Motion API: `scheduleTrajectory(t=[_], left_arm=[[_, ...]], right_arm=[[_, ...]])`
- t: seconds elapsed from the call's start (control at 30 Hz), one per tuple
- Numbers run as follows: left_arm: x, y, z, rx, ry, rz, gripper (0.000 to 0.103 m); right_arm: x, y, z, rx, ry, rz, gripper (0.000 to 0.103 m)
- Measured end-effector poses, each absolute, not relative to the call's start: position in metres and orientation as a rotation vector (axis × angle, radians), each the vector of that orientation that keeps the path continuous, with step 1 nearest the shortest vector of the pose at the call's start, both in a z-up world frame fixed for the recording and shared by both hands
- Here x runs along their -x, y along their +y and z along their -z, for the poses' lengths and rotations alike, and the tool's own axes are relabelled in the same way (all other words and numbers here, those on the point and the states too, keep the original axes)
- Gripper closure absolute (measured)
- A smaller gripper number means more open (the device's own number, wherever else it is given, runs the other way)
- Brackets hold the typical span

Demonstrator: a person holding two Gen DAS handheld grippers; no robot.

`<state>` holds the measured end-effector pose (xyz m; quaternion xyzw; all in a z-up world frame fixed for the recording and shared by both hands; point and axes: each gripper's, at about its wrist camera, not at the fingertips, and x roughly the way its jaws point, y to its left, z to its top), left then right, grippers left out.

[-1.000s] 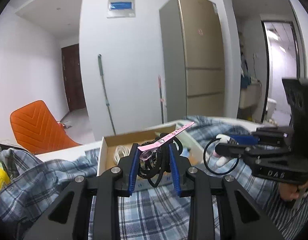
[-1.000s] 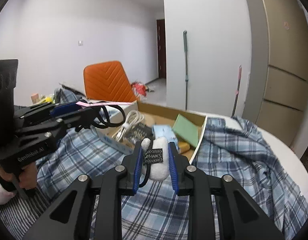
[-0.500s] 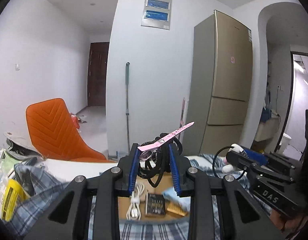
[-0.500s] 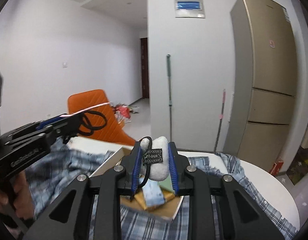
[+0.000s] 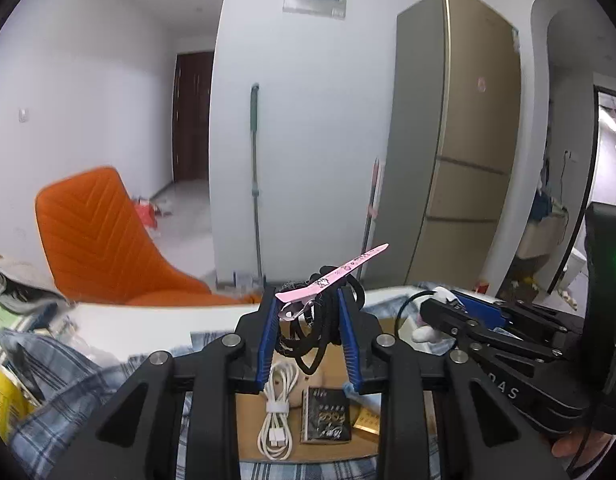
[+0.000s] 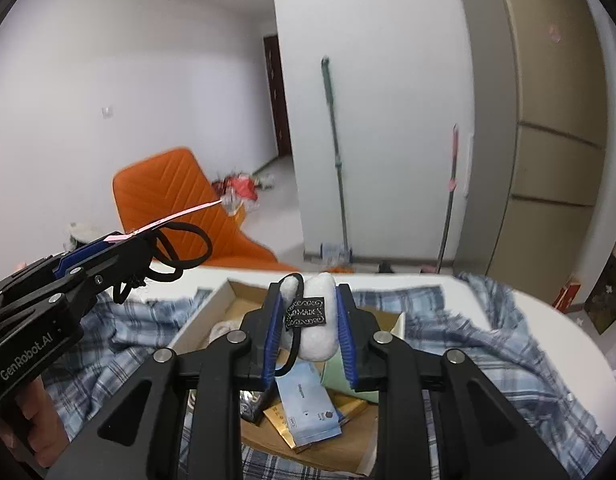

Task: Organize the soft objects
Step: 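Carry hair tie and plush toy over the box and release them inside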

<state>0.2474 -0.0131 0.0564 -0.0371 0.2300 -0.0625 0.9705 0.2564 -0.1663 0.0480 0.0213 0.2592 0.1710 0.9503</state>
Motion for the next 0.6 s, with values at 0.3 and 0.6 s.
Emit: scheduleTrajectory(t=[0.3,0.6], left_arm=[[-0.266,-0.009,-0.015,0.061,0.574,0.106,0.072],[-0.265,-0.007,-0.005,0.080,0.595,0.135,0.072]], right_arm=[[-0.287,-0.149,0.003,-0.011,0.670,-0.385,0.079],[-0.295,-0.138,0.027,0.021,0.755,-0.398,0.022]])
